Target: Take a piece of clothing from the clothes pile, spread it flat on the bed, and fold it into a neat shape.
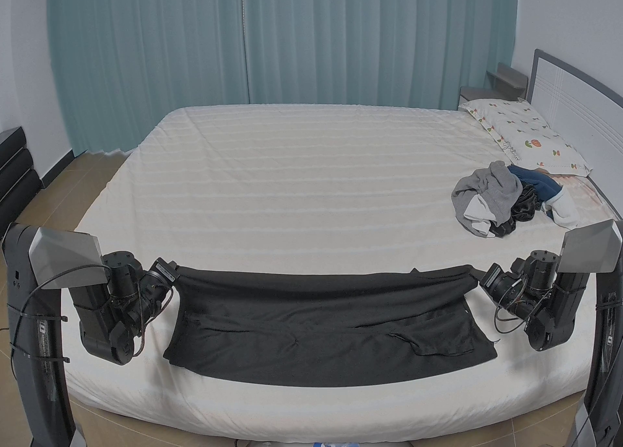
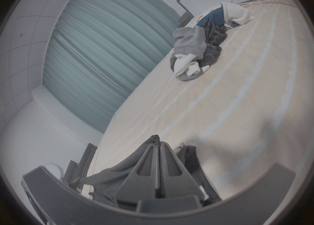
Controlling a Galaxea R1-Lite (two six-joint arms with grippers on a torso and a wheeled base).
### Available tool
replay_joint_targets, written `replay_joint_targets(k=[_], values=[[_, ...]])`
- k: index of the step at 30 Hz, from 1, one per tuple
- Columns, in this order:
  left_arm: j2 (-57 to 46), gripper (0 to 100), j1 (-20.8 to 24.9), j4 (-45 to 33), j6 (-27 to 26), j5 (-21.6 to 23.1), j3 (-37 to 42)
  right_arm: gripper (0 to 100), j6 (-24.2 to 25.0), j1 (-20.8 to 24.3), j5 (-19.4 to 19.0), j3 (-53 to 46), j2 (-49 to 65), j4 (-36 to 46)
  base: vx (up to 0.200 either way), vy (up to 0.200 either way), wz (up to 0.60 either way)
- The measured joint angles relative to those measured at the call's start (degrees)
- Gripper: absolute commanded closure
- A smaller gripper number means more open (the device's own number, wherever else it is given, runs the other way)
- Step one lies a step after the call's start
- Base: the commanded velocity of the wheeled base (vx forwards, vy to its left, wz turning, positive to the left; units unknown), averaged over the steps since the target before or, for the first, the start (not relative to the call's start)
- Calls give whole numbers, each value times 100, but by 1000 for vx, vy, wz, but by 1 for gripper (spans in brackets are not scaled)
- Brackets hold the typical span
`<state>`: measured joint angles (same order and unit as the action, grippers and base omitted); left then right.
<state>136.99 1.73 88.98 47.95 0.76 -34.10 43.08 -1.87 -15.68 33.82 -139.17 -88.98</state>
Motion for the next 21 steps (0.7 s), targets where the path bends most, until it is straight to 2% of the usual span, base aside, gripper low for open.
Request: replay_joint_targets(k=[6,12,15,21], values=[[-18,100,-83,-2,-432,160,474,100,-701,-39,-386,-542,69,0,0,0,0],[-5,100,-100,-2,-522,145,428,100,-740,-2,-424,-573,61,0,0,0,0],[66,100,-88,0,-528,110,127,100,-703,27,-356,-319,-6,2,0,0,0],[249,100,-85,-20,-550,48,-630,100,-668,71,106,763,-221,2,0,0,0]])
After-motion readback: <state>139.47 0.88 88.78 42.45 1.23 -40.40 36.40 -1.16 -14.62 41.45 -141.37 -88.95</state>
